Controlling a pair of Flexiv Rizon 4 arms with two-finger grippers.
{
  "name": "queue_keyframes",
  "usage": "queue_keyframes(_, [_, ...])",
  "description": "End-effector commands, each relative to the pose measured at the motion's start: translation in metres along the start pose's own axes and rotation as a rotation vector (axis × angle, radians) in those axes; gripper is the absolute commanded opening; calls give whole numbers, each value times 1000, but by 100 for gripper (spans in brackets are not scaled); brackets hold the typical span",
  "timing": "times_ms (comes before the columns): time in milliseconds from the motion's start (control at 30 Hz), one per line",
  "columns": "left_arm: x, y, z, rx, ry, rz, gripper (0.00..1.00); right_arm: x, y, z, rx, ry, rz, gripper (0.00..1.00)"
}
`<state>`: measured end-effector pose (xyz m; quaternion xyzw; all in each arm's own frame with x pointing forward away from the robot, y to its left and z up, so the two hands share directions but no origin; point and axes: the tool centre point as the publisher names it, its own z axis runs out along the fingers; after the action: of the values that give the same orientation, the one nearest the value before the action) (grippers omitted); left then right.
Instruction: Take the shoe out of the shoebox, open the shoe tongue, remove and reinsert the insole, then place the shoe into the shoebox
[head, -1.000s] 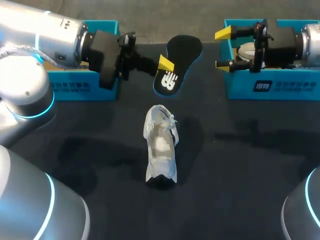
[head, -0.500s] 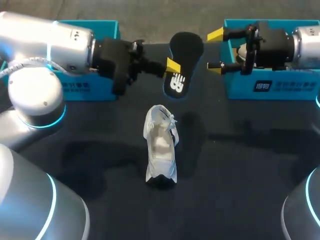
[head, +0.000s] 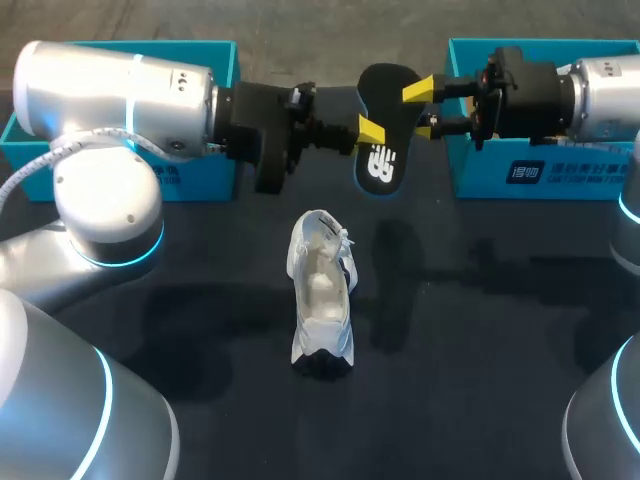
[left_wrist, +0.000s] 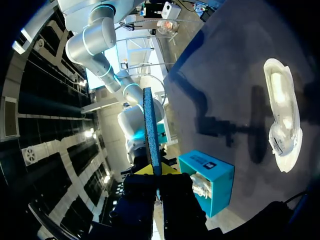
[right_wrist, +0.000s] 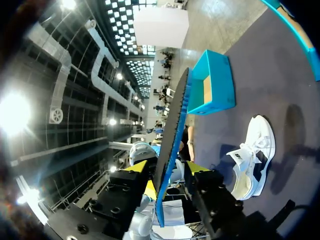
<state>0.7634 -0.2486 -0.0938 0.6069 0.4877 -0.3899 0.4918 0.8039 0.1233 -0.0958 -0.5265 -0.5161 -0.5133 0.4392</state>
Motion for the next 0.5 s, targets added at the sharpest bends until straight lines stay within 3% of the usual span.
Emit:
queue_keyframes(33, [1,1,9,-8,-4,-5,0,-2,0,3,1,3,2,31])
queue_keyframes(100, [1,1,10,-10,-6,-7,0,-3,-1,3,2,4,3,17])
queue_keyframes(133, [1,0,10,-11,-6,-8,0,-3,-2,3,2,4,3,5])
queue_keyframes(167, [1,0,11,-15,-12,-10,0,-3,-2,3,2,4,3,0])
queue_keyframes(333, [2,1,10,-20,-9,-10,2,-3,-4,2,-10,6,-4,0])
queue_keyframes(367, [2,1,9,-22,-9,-10,26,-3,-4,1,-12,6,-5,0])
queue_keyframes(467, [1,0,5,-8,7,-9,46,-5,-4,0,-19,5,-4,0])
queue_keyframes(500, [1,-1,3,-6,14,-12,97,-6,-4,0,-21,3,-3,0])
